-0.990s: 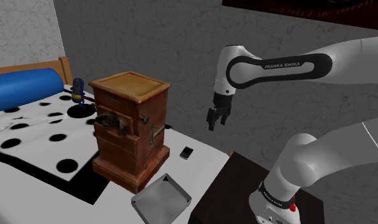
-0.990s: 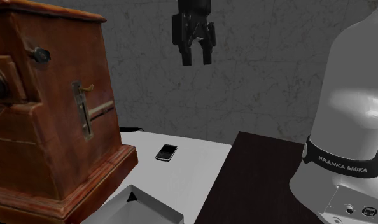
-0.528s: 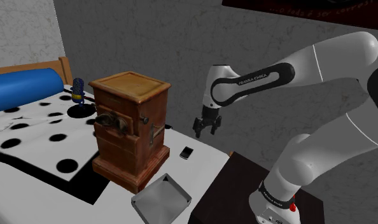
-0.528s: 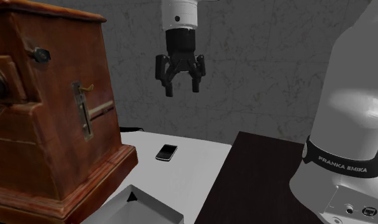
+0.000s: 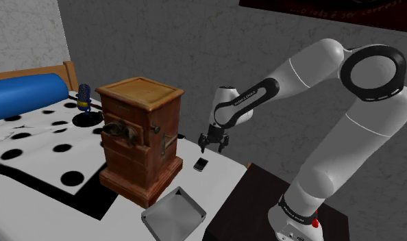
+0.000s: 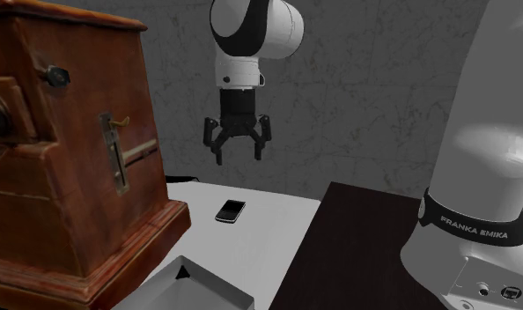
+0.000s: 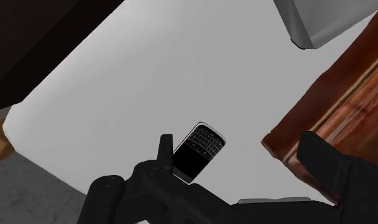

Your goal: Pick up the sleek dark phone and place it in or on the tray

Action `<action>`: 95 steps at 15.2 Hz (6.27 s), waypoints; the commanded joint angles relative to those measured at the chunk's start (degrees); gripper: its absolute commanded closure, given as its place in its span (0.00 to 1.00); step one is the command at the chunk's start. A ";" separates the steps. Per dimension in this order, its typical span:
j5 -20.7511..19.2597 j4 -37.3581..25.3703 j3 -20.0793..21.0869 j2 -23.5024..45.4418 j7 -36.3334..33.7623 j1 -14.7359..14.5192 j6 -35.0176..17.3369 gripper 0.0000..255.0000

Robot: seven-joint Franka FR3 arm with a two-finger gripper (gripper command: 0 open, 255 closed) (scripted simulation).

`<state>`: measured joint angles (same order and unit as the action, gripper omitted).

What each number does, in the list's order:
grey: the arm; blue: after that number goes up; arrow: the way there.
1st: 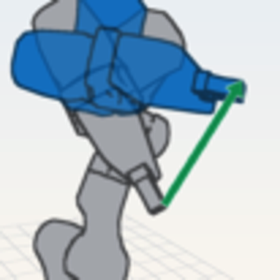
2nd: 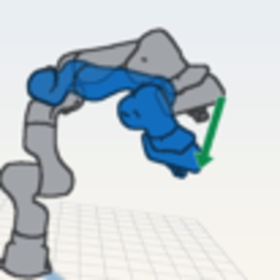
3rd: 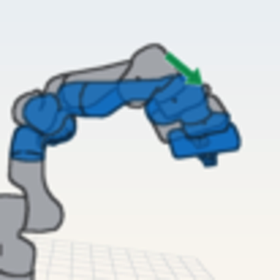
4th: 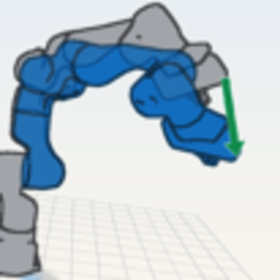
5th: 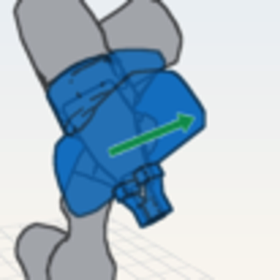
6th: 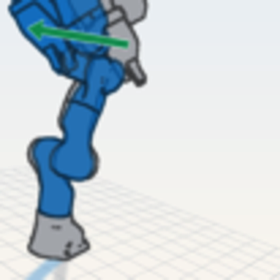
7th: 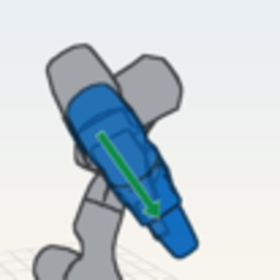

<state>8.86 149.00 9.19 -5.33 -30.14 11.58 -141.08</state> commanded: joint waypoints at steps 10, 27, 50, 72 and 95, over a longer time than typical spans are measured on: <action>-2.77 -9.66 -4.72 25.49 -18.09 1.05 -19.23 0.00; -0.85 -17.34 -6.63 40.94 -22.28 1.09 -28.17 0.00; -1.24 -14.33 -7.35 32.36 -23.04 0.47 -22.58 1.00; -3.95 -4.25 -5.54 16.66 -37.06 -8.86 -17.56 1.00; -14.54 -3.81 1.08 19.48 -77.66 -33.25 -21.52 1.00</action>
<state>-5.16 145.44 10.49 13.34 -107.08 -21.23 -162.03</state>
